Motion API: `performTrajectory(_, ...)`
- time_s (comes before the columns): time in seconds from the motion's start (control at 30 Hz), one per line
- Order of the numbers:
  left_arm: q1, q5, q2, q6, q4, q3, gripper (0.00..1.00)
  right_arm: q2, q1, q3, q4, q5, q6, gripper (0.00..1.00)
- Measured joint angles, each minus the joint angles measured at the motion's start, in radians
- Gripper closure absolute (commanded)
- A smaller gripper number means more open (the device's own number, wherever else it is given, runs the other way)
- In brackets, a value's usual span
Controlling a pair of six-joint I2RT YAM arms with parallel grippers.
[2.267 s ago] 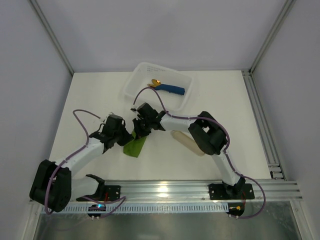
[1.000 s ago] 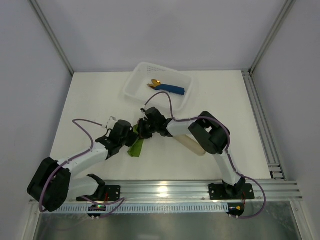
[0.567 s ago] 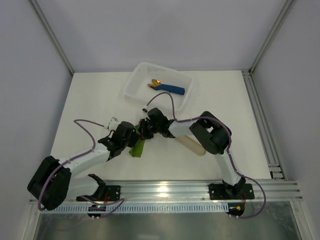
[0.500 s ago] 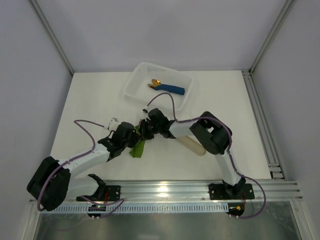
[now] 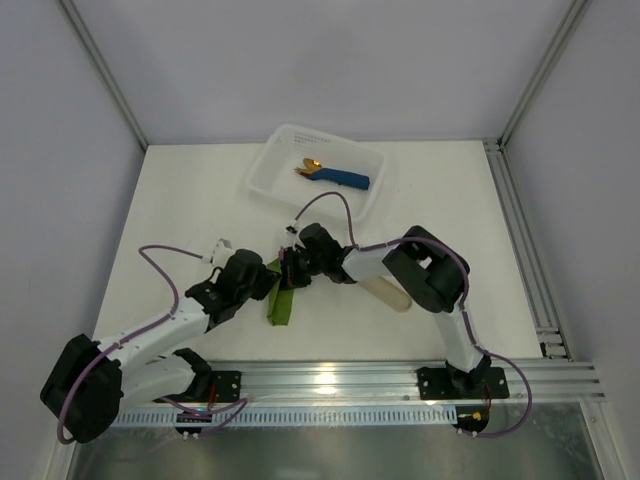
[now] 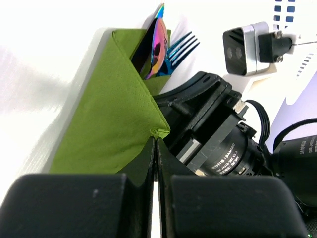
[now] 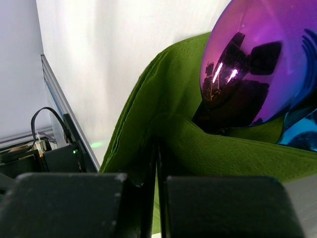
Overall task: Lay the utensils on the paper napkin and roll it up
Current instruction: Roll the napkin at the center of the board.
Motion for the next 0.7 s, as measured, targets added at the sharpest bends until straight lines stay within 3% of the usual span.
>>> performTrajectory(0.7, 0.000, -0.014, -0.007, 0.004, -0.039, -0.008, 1.00, -0.080, -0.005, -0.081, -0.018, -0.020, -0.041, 0.96)
